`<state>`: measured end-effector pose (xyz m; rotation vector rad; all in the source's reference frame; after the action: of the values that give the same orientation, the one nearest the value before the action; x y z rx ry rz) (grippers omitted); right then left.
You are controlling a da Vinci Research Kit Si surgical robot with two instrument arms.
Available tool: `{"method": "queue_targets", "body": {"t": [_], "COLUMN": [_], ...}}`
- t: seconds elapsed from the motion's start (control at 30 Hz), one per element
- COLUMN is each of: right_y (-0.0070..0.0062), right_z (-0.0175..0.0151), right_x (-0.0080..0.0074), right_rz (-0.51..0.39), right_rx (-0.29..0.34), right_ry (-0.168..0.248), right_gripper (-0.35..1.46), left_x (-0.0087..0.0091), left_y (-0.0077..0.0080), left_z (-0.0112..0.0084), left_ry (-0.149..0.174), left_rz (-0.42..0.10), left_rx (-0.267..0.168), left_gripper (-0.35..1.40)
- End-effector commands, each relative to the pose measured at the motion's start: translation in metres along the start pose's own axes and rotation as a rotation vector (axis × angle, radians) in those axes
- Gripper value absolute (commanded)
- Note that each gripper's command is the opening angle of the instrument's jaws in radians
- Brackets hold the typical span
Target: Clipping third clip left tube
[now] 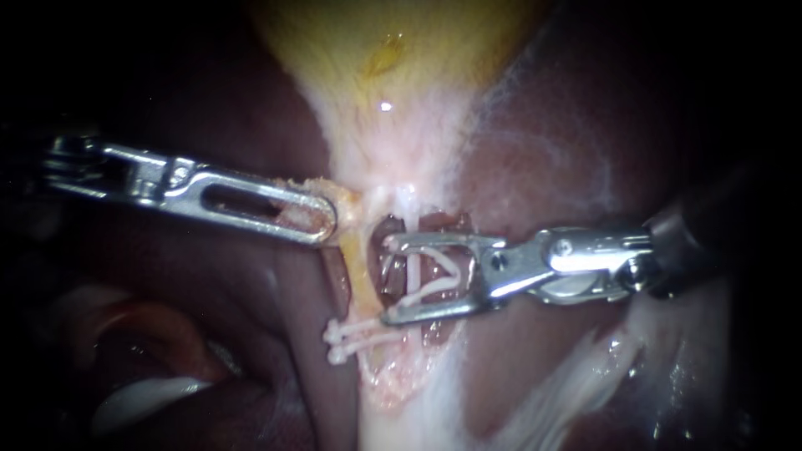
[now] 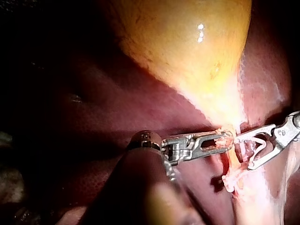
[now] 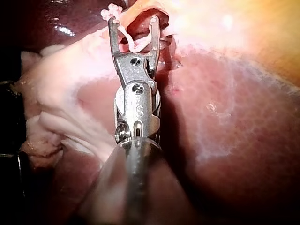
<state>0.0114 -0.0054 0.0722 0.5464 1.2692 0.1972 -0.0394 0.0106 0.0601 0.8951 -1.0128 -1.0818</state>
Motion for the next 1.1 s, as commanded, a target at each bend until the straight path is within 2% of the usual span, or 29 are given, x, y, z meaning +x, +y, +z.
{"method": "queue_targets", "body": {"t": [0.03,0.23,0.3,0.5,0.7,0.97,1.1], "right_y": [0.0001,0.0003,0.0005,0.0011,0.0019,0.0033,0.0035], "right_z": [0.0005,0.0028,0.0035,0.0048,0.0055,0.0043,0.0038], "right_x": [-0.0003,-0.0007,-0.0006,-0.0001,0.0004,0.0020,0.0024], "right_rz": [0.007,0.041,0.062,0.160,0.227,0.256,0.271], "right_rx": [0.002,0.033,0.050,0.101,0.154,0.142,0.144], "right_ry": [0.000,0.003,0.018,0.126,0.205,0.265,0.270], "right_gripper": [0.49,0.49,0.48,0.46,0.43,0.42,0.39], "left_x": [0.0000,-0.0001,-0.0001,-0.0002,-0.0004,-0.0005,-0.0006], "left_y": [-0.0001,-0.0001,-0.0001,0.0000,0.0005,0.0008,0.0010], "left_z": [0.0000,0.0002,0.0003,0.0004,0.0004,0.0004,0.0004], "left_ry": [0.000,0.001,0.000,0.001,0.002,0.003,0.003], "left_rz": [0.000,-0.001,-0.001,-0.001,0.000,0.000,0.000], "left_rx": [-0.001,0.000,0.000,0.000,0.002,0.003,0.003], "left_gripper": [-0.35,-0.35,-0.35,-0.35,-0.35,-0.35,-0.35]}}
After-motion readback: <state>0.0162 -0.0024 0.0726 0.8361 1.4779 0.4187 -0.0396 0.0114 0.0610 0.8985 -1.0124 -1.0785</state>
